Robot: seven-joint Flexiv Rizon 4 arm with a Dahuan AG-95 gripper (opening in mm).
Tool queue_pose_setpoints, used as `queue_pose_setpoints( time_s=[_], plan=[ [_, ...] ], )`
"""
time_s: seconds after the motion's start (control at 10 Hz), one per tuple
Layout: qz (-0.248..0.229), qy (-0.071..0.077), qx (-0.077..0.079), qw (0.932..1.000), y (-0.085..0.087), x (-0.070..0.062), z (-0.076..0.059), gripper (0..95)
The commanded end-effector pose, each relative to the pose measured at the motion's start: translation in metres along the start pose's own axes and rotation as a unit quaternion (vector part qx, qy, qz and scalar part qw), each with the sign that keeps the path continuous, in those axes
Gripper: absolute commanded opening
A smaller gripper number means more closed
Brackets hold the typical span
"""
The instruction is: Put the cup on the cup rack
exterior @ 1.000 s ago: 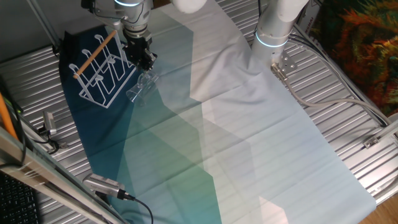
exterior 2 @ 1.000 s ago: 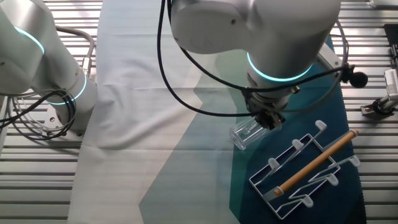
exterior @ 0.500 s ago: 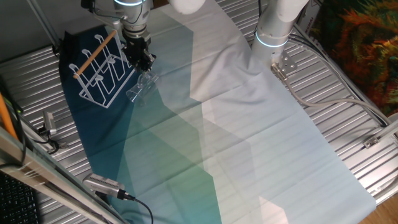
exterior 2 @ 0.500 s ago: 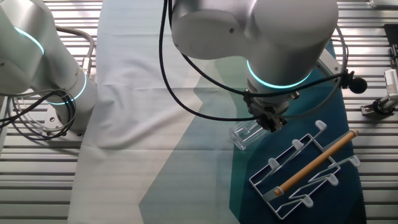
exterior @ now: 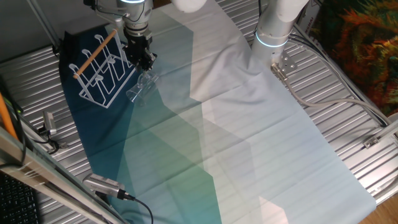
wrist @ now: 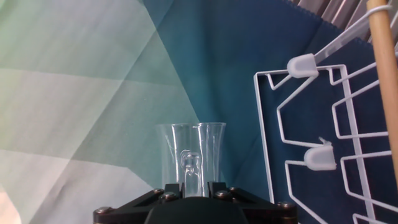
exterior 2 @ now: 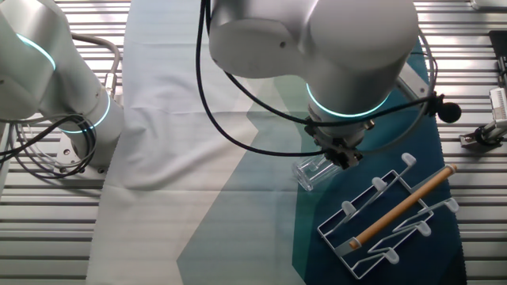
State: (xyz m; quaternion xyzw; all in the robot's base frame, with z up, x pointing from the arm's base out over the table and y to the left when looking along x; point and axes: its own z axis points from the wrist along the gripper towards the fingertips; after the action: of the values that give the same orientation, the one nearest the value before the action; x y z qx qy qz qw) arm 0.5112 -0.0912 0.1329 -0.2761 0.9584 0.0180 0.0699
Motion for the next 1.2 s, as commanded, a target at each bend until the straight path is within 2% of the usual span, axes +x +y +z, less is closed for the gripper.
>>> queue_pose_setpoints(
  time_s=[0.1, 0.4, 0.5, 0.8, 1.2],
  plan=[
    [0.001, -0.009, -0.003, 1.0000, 0.0004, 0.0013, 0.0076, 19.0],
    [-0.001, -0.011, -0.004, 0.9999, 0.0007, 0.0027, 0.0094, 19.0],
    [-0.005, -0.014, -0.005, 0.9999, 0.0002, 0.0028, 0.0110, 38.0],
    [-0.003, -0.013, -0.006, 0.9999, 0.0000, 0.0035, 0.0129, 38.0],
    [0.000, -0.016, -0.004, 0.9999, 0.0040, 0.0108, 0.0164, 38.0]
  ],
)
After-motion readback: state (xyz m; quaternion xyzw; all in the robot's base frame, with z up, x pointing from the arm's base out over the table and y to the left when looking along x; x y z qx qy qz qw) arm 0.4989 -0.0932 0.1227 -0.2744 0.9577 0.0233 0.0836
